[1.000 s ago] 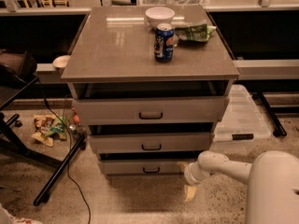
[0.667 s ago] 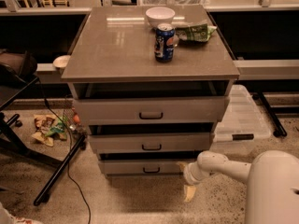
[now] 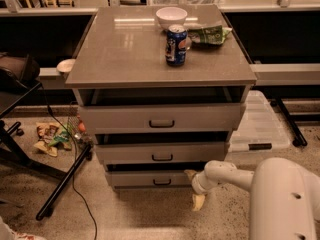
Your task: Open bottom drawer
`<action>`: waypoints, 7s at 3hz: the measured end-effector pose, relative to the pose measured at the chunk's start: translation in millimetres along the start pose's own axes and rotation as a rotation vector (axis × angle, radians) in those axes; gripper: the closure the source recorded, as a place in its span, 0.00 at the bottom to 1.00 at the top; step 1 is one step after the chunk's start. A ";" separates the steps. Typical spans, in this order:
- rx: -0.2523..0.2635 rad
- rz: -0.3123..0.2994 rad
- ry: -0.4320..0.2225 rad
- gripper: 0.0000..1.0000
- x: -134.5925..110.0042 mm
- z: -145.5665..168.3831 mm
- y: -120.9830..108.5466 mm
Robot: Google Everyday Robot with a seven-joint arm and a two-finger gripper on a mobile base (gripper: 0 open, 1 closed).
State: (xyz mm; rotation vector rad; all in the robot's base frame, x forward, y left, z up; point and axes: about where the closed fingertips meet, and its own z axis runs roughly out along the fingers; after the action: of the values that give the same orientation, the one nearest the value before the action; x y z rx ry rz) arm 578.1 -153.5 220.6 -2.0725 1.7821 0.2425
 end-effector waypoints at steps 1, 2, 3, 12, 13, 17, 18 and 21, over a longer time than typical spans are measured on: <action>0.026 -0.027 0.007 0.00 1.5 10.1 -20.0; 0.043 -0.027 0.019 0.00 5.2 22.8 -38.7; 0.044 -0.004 0.031 0.00 10.3 37.2 -53.4; -0.126 0.110 0.114 0.43 27.6 57.0 -31.1; -0.126 0.110 0.114 0.19 27.6 57.0 -31.1; -0.314 0.311 0.157 0.02 29.0 40.8 50.4; -0.356 0.355 0.175 0.24 29.3 36.2 67.0; -0.377 0.402 0.203 0.67 26.0 21.0 88.8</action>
Offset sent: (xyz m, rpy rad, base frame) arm 0.0725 0.0100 -0.0234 -0.0293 -0.0793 -0.0144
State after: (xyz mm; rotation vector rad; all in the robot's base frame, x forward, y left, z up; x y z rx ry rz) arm 498.5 -178.5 175.6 -2.0107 2.4330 0.5322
